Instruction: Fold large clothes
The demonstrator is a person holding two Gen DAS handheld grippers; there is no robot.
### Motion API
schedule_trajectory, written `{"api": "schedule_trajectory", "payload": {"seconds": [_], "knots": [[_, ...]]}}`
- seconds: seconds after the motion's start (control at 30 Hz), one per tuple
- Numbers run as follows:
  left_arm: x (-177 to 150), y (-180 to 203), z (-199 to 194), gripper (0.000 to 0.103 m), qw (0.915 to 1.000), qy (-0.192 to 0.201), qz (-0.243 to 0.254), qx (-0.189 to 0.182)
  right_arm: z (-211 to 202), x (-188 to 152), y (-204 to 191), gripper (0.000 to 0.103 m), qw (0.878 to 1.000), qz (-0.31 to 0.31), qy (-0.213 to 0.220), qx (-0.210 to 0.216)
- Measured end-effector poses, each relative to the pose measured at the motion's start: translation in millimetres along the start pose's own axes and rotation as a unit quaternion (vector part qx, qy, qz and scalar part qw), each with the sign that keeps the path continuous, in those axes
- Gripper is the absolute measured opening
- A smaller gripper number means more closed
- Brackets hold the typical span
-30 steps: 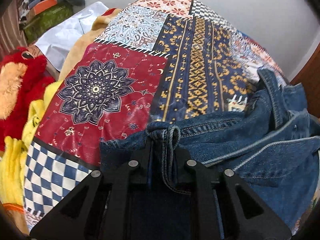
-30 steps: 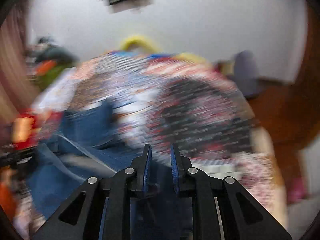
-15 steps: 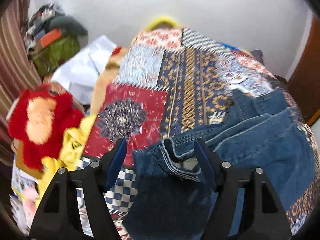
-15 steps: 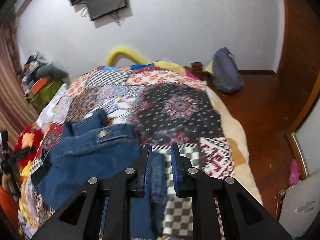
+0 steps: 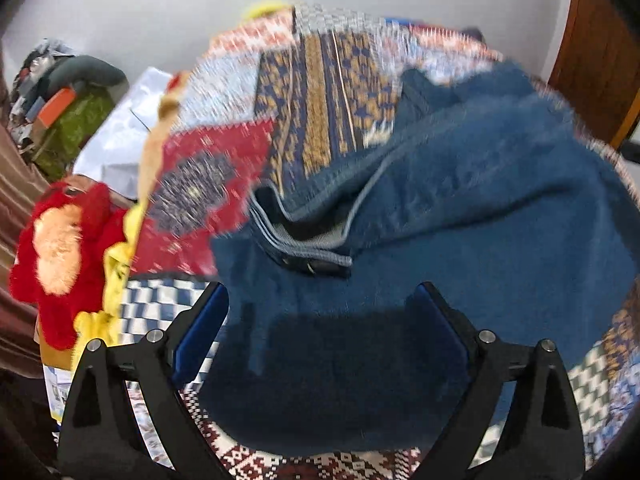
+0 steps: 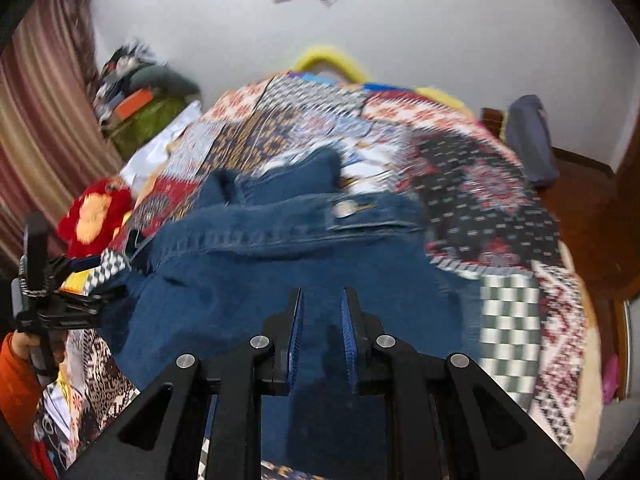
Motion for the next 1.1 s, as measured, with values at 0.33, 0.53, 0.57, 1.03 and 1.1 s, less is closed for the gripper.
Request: {"api": "schedule_trajectory", "payload": {"seconds": [0.33, 0.53, 0.57, 1.03, 1.1], "knots": [[36.8, -58.6, 44.6, 0.097, 0.9971, 0.005, -0.076, -0.011, 78.6, 13.7, -32.4, 0.014, 0.999, -0.024, -0.023, -0.018], [67.8, -82.4, 45.7, 0.101, 0.9934, 0.038, -0.107, 0.011, 99.1, 31.3, -7.0, 0.014, 0.999, -0.002, -0.025, -0.043], [70.2, -85.1, 47.9, 0.101, 0.9927, 0.036, -0.114, 0.012, 98.5, 32.0, -2.7, 0.014, 0.998, 0.003, -0.024, -0.052], [53.9, -76.8, -21.3, 0.101, 0.9913, 0.081, -0.099, 0.033, 24.2, 15.3, 10.1, 0.014, 0.998, -0.001, -0.007, -0.06], [44.5, -66.2, -34.5, 0.101, 0.9932, 0.082, -0.076, 0.033, 11.5, 13.5, -6.9, 0.014, 0.999, -0.013, 0.003, -0.044]]}}
Point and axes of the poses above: each gripper's, at about its wrist camera, not at the fingertips, and z roughly the way its jaws point, y to its right, x to its top, the point moved 4 cm from there along z, roughly the way its jaws point, and after that the axes turned 9 degrees about -x, right-handed, at the moved point
